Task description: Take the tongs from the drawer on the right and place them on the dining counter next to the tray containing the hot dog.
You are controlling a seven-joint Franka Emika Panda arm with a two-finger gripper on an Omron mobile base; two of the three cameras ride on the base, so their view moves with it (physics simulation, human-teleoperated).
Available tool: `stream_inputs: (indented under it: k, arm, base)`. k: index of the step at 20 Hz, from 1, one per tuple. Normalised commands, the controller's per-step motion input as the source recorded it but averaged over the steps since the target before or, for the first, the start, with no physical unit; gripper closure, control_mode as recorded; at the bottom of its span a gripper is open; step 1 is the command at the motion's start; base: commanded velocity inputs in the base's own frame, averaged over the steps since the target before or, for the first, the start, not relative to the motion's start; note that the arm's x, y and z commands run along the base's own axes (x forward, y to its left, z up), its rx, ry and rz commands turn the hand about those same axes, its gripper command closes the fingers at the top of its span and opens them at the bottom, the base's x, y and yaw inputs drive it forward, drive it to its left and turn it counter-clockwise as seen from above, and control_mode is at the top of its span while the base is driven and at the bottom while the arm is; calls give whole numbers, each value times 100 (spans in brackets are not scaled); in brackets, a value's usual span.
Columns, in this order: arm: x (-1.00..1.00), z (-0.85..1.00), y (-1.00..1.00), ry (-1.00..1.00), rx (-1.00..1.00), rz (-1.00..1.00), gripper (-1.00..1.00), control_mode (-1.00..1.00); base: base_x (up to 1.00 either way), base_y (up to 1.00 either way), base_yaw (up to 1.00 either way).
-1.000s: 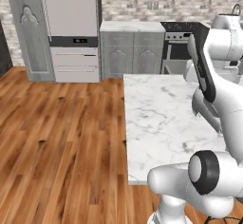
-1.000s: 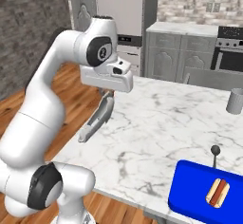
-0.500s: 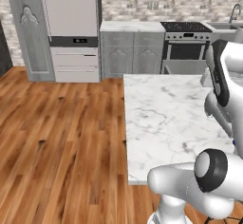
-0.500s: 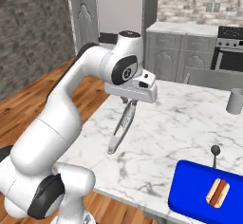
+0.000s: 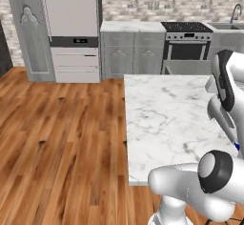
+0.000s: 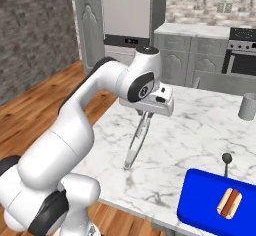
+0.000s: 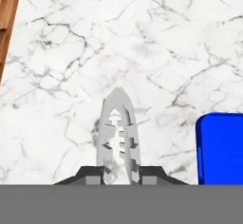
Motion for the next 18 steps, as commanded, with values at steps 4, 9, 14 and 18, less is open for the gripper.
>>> stream_inputs:
  k: [4,9,14,18]
  arm:
    - [0,-34,-1,-3,-7,0,100,-100]
    - [0,-37,-10,-4,-8,0,100,-100]
    - [0,-45,-23,-3,-8,-1,100,-100]
    - [0,-29,-37,-1,-1,-1,100,-100]
  base:
    - [0,0,0]
    - [0,0,0]
    - [0,0,0]
    - [0,0,0]
